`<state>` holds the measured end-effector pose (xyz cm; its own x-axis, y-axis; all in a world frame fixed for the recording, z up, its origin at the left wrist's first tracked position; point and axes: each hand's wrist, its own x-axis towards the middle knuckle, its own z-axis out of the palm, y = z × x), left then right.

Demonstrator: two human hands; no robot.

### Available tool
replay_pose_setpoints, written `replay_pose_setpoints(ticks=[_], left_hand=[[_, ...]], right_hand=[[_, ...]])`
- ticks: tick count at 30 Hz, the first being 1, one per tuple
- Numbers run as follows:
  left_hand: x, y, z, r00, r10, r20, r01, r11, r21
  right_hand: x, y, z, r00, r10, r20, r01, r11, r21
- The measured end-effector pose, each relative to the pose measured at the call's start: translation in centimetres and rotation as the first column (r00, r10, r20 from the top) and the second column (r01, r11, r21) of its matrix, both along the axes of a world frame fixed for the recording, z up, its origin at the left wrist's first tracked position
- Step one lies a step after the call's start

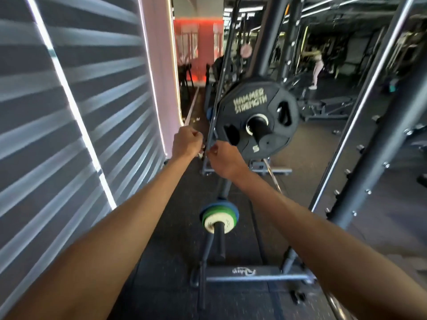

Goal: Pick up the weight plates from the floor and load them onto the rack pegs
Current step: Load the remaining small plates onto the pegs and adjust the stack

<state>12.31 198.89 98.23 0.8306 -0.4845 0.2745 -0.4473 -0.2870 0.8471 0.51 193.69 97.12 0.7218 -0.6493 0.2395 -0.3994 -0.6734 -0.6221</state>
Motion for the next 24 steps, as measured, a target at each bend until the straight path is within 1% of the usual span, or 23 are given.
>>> replay_pose_setpoints(ticks=[2,5,8,10,12,14,16,18,19,20,22,24], left_hand=[[-0.2,0.0,2.9,1.0,-0.024,0.001,0.023,0.996,-0.081],[-1.6,-0.9,5.7,0.998,-0.052,0.034,0.057,0.986,-0.156],[-3.6,-2.6,6.1,0.992,-0.097,0.086,0.108,0.984,-0.138],[-4.0,-4.1,5.0,0.989,-0.114,0.092,0.123,0.988,-0.098],[-4.0,-5.7,4.1,0.989,-0.114,0.091,0.123,0.987,-0.105],[-4.1,-7.1,3.5,0.993,-0.104,0.054,0.109,0.987,-0.115],[-4.0,-8.2,2.9,0.996,-0.091,0.019,0.092,0.99,-0.11],[-3.9,-9.1,2.4,0.997,-0.081,0.013,0.082,0.986,-0.142],[-3.8,-9.5,2.2,0.997,-0.079,0.015,0.08,0.983,-0.168],[-4.0,-9.5,2.3,0.997,-0.072,0.023,0.075,0.979,-0.191],[-4.2,-9.8,2.4,0.997,-0.058,0.059,0.07,0.972,-0.222],[-4.1,-10.2,2.0,0.994,-0.056,0.089,0.077,0.963,-0.256]], right_hand=[[-1.2,0.4,3.6,0.994,-0.003,0.108,0.006,1.0,-0.027],[-3.3,-0.3,7.5,0.97,-0.032,0.242,0.052,0.996,-0.078],[-5.4,-2.8,9.5,0.929,-0.084,0.362,0.135,0.983,-0.12],[-6.8,-5.0,9.6,0.901,-0.11,0.419,0.185,0.973,-0.141],[-8.0,-7.7,9.0,0.872,-0.157,0.464,0.247,0.959,-0.141],[-9.1,-10.5,7.9,0.857,-0.22,0.465,0.32,0.936,-0.148],[-9.5,-13.1,6.8,0.863,-0.321,0.39,0.415,0.891,-0.183],[-9.7,-15.1,6.0,0.871,-0.389,0.301,0.446,0.883,-0.149],[-9.5,-15.8,5.6,0.886,-0.38,0.267,0.419,0.902,-0.107],[-9.3,-16.4,5.4,0.908,-0.336,0.249,0.361,0.931,-0.061],[-8.7,-16.9,4.9,0.938,-0.234,0.255,0.233,0.972,0.032],[-8.3,-17.1,4.2,0.942,-0.19,0.277,0.187,0.982,0.037]])
